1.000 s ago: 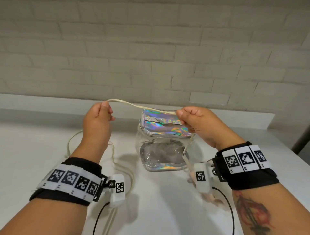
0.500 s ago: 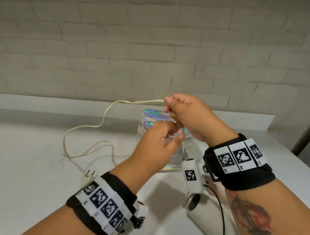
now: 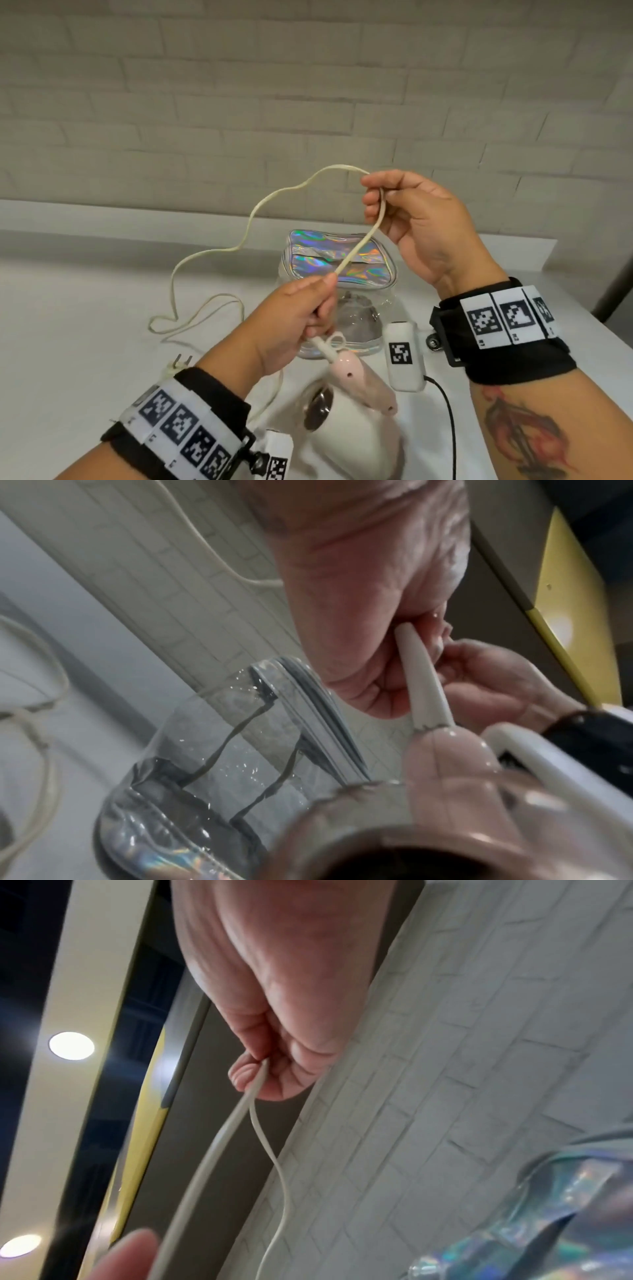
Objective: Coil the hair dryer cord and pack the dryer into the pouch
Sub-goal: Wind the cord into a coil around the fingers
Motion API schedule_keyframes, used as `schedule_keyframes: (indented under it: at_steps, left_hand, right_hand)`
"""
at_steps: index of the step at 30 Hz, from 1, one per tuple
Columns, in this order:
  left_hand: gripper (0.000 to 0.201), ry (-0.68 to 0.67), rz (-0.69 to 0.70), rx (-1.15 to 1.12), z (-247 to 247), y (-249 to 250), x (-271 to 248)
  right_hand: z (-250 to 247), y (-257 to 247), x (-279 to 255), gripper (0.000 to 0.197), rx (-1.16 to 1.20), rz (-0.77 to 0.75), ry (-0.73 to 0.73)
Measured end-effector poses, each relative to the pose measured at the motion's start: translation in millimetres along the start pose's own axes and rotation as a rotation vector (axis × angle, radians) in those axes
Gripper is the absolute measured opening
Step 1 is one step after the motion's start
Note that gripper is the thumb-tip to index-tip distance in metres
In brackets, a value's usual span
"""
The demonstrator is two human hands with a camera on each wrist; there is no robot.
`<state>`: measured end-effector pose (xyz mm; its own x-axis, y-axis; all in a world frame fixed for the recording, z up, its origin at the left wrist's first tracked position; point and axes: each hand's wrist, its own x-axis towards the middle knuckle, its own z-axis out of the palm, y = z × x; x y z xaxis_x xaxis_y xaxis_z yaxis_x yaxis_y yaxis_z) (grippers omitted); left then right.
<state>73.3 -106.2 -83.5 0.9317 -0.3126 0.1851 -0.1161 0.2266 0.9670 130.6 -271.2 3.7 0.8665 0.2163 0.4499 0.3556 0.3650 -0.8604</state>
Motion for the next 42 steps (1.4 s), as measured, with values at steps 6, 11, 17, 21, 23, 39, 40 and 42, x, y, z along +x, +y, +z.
schedule_keyframes:
  at_steps: [6,11,17,21,23,39,40,42]
  left_hand:
    - [0.03,-0.234,0.061,-0.089,-9,21,-17]
    - [0.033,-0.361,0.126,-0.114,-3,24,-22]
    - [0.047,-0.315,0.26,-0.201,2,47,-19]
    - [0.051,-0.23,0.397,-0.159,5,65,-12]
    - [0.046,-0.182,0.432,-0.125,4,73,-8]
    - [0.052,0.213,0.437,0.11,-35,43,4]
    - [0.051,0.215,0.405,0.12,-37,37,4]
    - [0.05,0.206,0.337,0.125,-38,26,4]
  right_hand:
    - [-8,12,1,0.037,-0.235,-0.078,-0.075]
    - [-1,32,1,0.02,-0.561,-0.089,-0.068]
    - [12,53,-15,0.019,-0.501,-0.008,-0.22]
    - [23,65,-32,0.023,-0.381,0.046,-0.31]
    - [26,70,-38,0.021,-0.397,0.052,-0.357]
    - [5,66,-63,0.021,-0.469,0.411,-0.625]
    - [3,59,-61,0.021,-0.514,0.383,-0.624]
    - [2,45,-56,0.019,-0.594,0.335,-0.641]
